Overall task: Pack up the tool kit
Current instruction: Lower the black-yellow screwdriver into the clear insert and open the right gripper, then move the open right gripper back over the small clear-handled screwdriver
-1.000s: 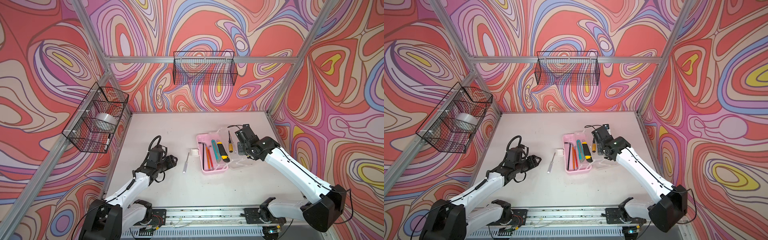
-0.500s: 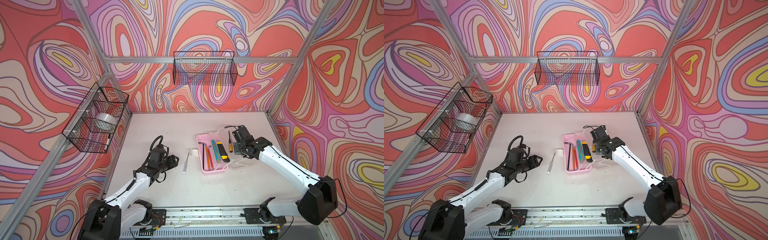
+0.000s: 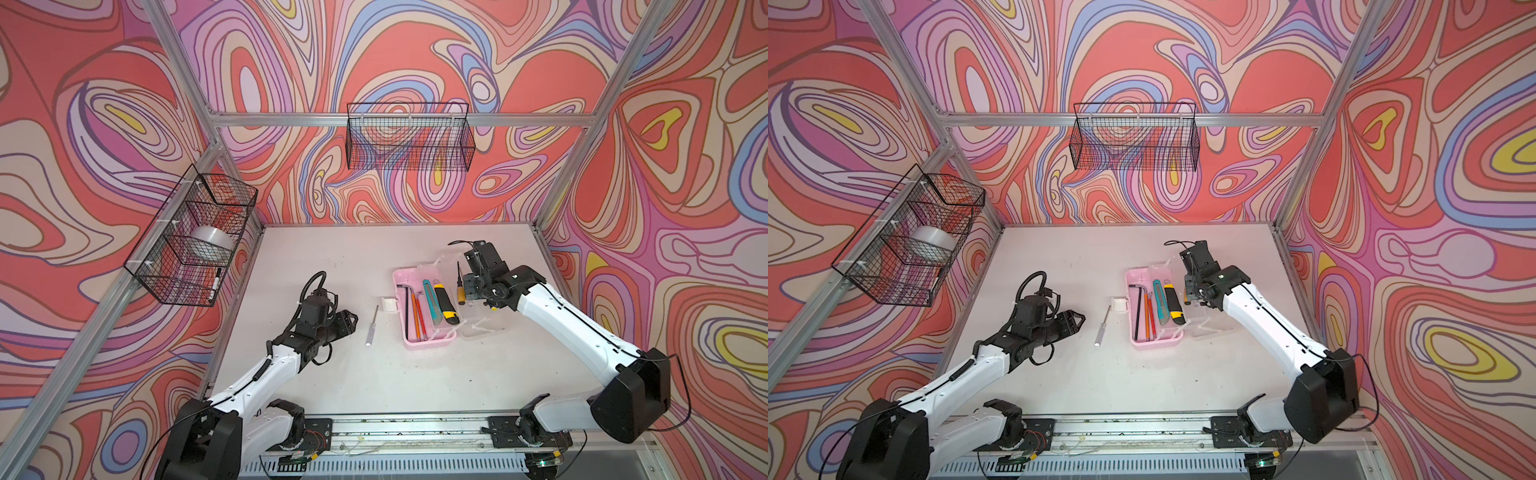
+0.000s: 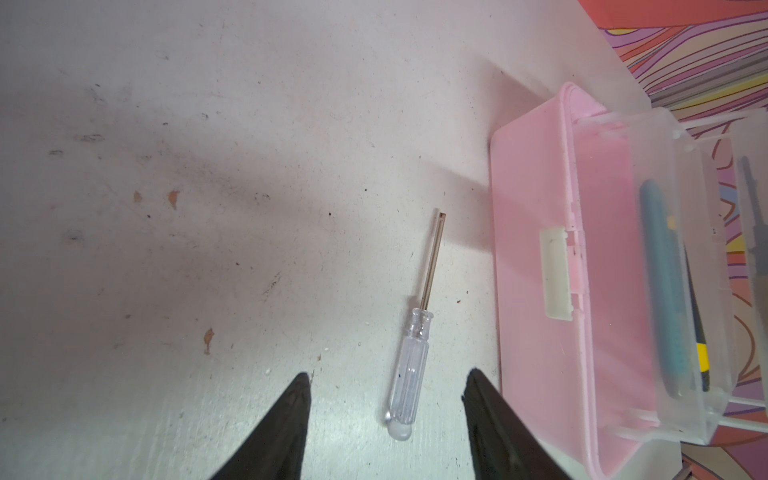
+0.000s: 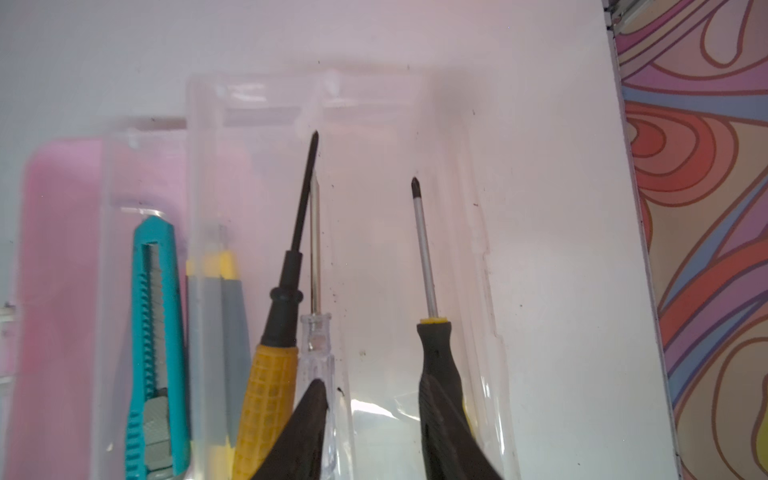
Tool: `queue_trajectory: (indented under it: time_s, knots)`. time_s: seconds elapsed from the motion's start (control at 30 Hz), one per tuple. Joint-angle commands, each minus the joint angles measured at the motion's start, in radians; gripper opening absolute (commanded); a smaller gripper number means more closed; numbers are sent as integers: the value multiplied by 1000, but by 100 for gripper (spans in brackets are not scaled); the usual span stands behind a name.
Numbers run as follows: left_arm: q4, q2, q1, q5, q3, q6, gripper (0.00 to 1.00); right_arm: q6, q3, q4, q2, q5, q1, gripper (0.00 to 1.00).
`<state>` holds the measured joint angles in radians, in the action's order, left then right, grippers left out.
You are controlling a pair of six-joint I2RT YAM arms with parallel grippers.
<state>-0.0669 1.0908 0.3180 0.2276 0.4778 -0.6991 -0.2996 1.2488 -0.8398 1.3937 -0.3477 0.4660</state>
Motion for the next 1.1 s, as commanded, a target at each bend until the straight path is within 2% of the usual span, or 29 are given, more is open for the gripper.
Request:
queue_trajectory:
  time_s: [0.0, 0.1, 0.27, 0.43, 0.6, 0.77, 0.93, 1.07]
  knots:
    - [4, -14, 5, -15, 3, 20, 60, -8, 63, -9, -30, 90, 1, 39]
    - [-4, -18, 6, -10, 1, 21, 60, -41, 92, 28, -42, 160, 24, 39]
    - [-26, -48, 7, -10, -4, 28, 60, -64, 221, -24, 34, 33, 173, 38]
    - [-58, -77, 12, -7, -14, 53, 60, -142, 244, 34, 86, 14, 285, 35]
    - [-83, -109, 17, -11, -30, 51, 60, -190, 239, 129, 173, 62, 392, 37]
    - [-104, -152, 20, -13, -51, 44, 60, -219, 290, 177, 322, 107, 489, 38]
    - [-91, -209, 21, 7, -105, 17, 60, -261, 318, 239, 442, 147, 541, 43]
    - [-115, -252, 20, 6, -121, 12, 60, -308, 342, 251, 504, 134, 577, 43]
